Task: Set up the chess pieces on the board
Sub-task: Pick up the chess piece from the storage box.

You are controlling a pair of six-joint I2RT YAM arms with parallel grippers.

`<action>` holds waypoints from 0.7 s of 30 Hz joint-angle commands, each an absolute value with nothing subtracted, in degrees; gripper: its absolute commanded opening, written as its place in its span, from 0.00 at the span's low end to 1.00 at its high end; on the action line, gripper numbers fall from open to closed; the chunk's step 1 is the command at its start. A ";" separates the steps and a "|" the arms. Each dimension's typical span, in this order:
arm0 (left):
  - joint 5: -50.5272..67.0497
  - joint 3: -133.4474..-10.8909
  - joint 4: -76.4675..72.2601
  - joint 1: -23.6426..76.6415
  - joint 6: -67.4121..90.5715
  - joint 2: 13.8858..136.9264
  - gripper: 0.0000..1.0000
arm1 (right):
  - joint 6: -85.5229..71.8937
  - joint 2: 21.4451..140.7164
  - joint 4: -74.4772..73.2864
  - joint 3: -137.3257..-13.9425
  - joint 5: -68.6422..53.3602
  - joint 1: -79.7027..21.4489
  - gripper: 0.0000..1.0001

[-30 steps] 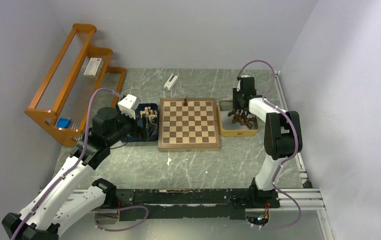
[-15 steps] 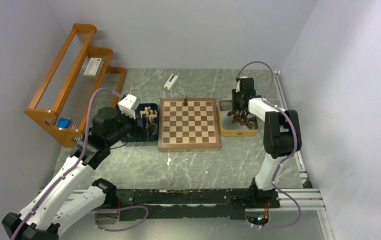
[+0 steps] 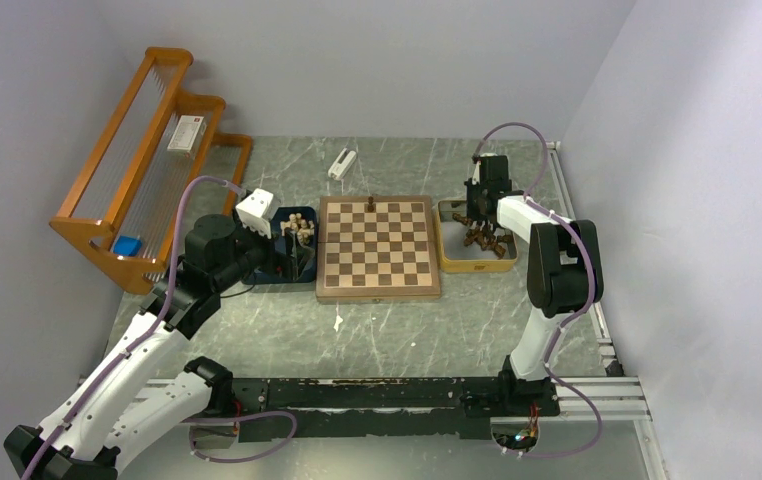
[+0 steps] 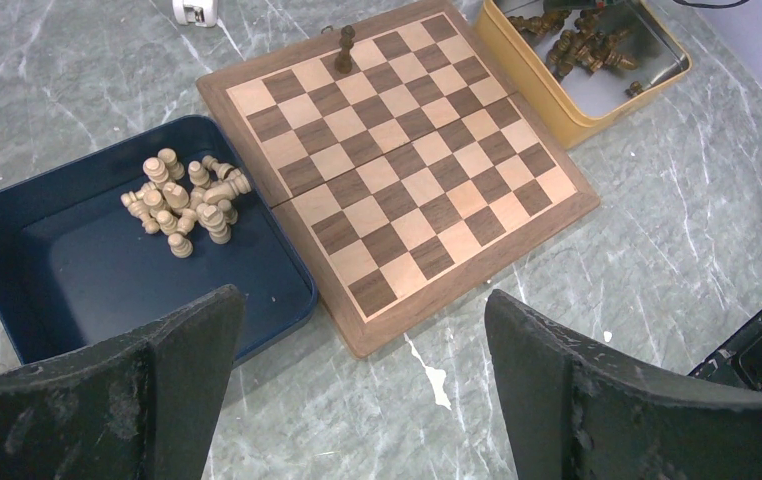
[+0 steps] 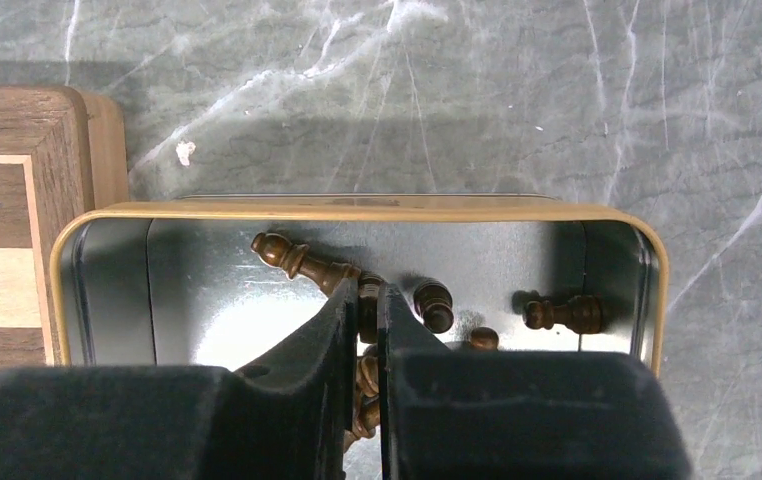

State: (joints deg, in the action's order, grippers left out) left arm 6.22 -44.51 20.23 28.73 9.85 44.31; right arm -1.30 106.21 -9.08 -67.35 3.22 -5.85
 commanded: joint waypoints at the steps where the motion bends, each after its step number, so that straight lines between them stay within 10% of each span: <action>1: 6.12 -44.65 19.51 29.09 9.39 43.95 0.95 | -1.81 103.82 -10.70 -68.55 4.45 -5.70 0.06; 21: 6.85 -44.47 19.25 29.09 9.50 44.43 0.94 | -4.88 93.70 -20.14 -70.20 8.48 -9.33 0.00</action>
